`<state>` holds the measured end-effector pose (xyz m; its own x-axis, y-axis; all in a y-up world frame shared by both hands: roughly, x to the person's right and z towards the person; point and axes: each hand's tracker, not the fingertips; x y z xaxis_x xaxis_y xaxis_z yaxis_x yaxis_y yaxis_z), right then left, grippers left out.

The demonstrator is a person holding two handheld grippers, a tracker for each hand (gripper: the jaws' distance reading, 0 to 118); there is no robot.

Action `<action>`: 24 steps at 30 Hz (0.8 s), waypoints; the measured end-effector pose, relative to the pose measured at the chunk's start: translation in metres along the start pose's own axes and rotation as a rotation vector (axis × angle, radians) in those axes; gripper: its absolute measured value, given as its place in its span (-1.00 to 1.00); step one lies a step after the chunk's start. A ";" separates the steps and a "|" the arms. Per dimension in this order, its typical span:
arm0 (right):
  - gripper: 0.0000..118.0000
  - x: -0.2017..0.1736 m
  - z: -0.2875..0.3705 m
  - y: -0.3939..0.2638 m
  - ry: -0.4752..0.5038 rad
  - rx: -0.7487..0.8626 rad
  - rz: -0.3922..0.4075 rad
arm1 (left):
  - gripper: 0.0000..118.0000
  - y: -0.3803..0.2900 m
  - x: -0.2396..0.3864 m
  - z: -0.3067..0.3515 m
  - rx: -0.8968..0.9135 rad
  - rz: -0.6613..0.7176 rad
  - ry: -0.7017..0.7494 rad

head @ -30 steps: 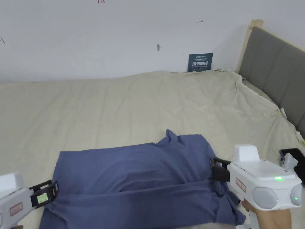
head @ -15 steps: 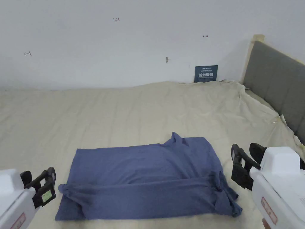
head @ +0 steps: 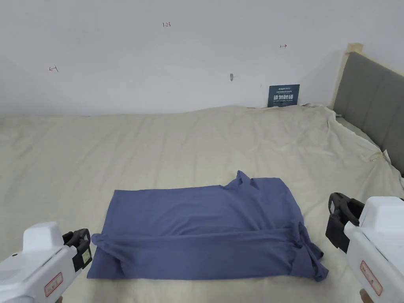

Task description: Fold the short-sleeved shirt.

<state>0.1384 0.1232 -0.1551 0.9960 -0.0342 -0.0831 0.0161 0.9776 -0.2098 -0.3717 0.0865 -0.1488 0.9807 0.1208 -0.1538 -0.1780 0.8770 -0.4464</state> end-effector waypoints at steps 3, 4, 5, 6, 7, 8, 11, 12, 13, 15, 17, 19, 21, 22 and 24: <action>-1.00 -0.002 0.001 -0.001 0.001 0.006 -0.021 | -1.00 0.001 -0.004 -0.019 -0.054 0.002 -0.008; -1.00 -0.002 0.001 -0.001 -0.003 0.008 -0.020 | -1.00 0.002 -0.006 -0.028 -0.070 0.001 -0.007; -1.00 -0.024 0.006 0.004 -0.005 0.009 -0.017 | -1.00 0.001 -0.008 -0.038 -0.105 0.001 0.000; -1.00 -0.028 0.006 0.005 -0.006 0.008 -0.016 | -1.00 0.001 -0.010 -0.048 -0.141 -0.004 0.004; -1.00 -0.028 0.004 0.005 -0.007 0.004 -0.017 | -1.00 0.001 -0.011 -0.056 -0.157 0.005 0.005; -1.00 -0.028 0.002 0.004 -0.006 0.000 -0.018 | -1.00 0.001 -0.014 -0.067 -0.197 0.004 0.008; -1.00 -0.027 -0.003 0.004 -0.013 -0.011 -0.027 | -0.96 -0.002 -0.023 -0.093 -0.266 0.068 0.000; -1.00 -0.027 -0.005 0.003 -0.015 -0.015 -0.029 | -0.92 -0.003 -0.027 -0.101 -0.288 0.100 0.006; -1.00 -0.027 -0.006 0.002 -0.019 -0.021 -0.030 | -0.88 -0.004 -0.031 -0.113 -0.323 0.120 0.010; -1.00 -0.027 -0.011 0.000 -0.019 -0.038 -0.037 | -0.47 -0.010 -0.037 -0.130 -0.349 0.118 0.045; -1.00 -0.023 -0.018 -0.003 -0.022 -0.047 -0.046 | -0.11 -0.017 -0.045 -0.151 -0.419 0.152 0.076; -1.00 -0.023 -0.024 -0.005 -0.031 -0.063 -0.038 | 0.24 -0.025 -0.049 -0.167 -0.502 0.171 0.102; -1.00 -0.021 -0.032 -0.008 -0.026 -0.080 -0.048 | 0.53 -0.034 -0.052 -0.175 -0.512 0.164 0.111; -1.00 -0.020 -0.036 -0.010 -0.022 -0.089 -0.058 | 0.53 -0.038 -0.053 -0.179 -0.517 0.155 0.114; -1.00 -0.022 -0.042 -0.013 -0.023 -0.103 -0.060 | 0.53 -0.046 -0.053 -0.184 -0.543 0.134 0.144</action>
<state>0.1129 0.1026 -0.1915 0.9952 -0.0865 -0.0454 0.0681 0.9474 -0.3128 -0.4300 -0.0461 -0.2820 0.9327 0.1163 -0.3414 -0.3529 0.4897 -0.7973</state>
